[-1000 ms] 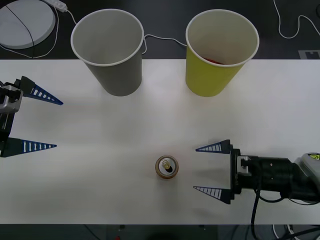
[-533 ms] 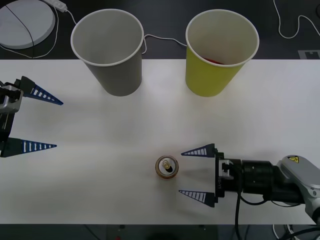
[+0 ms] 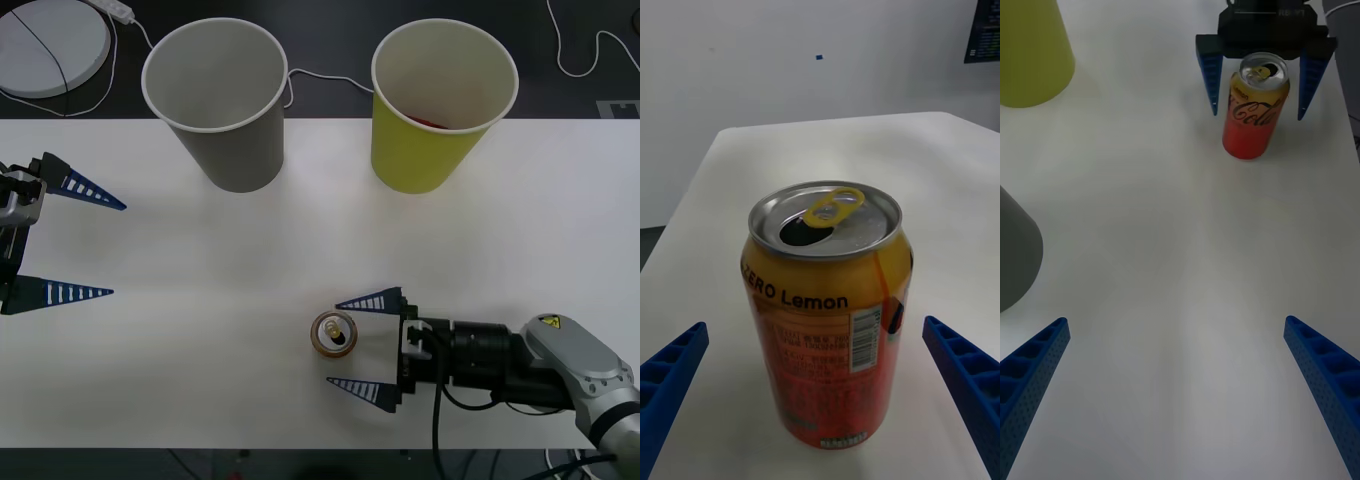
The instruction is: Put the can into the green bin and the plastic bottle into the gray bin
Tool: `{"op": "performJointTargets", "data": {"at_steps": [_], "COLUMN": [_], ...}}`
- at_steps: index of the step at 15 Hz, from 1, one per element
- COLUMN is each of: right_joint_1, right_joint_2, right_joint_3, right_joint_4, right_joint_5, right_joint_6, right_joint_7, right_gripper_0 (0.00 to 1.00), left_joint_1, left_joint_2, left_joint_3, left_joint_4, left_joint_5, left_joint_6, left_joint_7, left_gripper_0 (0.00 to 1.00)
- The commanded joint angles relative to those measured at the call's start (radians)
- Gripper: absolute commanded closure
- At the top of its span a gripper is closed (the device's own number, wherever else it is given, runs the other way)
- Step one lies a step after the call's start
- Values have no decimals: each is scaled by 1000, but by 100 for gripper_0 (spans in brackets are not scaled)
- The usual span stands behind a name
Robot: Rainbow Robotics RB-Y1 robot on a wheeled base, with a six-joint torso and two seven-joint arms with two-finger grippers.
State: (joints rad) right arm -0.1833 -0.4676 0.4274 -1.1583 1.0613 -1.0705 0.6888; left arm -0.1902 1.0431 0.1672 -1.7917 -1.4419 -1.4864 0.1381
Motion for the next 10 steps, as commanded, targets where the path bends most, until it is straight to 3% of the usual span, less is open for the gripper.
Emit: {"op": "performJointTargets", "data": {"at_steps": [1, 7, 8, 9, 10], "right_joint_1": [-5, -13, -13, -15, -15], "right_joint_2": [18, 35, 35, 35, 37], "right_joint_3": [27, 45, 45, 45, 45], "right_joint_4": [0, 0, -1, 0, 0], "right_joint_5": [0, 0, 0, 0, 0], "right_joint_6": [41, 86, 89, 95, 98], "right_joint_7": [1, 6, 5, 0, 0], "right_gripper_0": [0, 0, 43, 97, 100], "left_joint_1": [0, 0, 0, 0, 0], "left_joint_2": [0, 0, 0, 0, 0], "left_joint_3": [0, 0, 0, 0, 0], "left_joint_4": [0, 0, 0, 0, 0], "left_joint_5": [0, 0, 0, 0, 0], "left_joint_6": [0, 0, 0, 0, 0], "left_joint_7": [0, 0, 0, 0, 0], "left_gripper_0": [0, 0, 0, 0, 0]}}
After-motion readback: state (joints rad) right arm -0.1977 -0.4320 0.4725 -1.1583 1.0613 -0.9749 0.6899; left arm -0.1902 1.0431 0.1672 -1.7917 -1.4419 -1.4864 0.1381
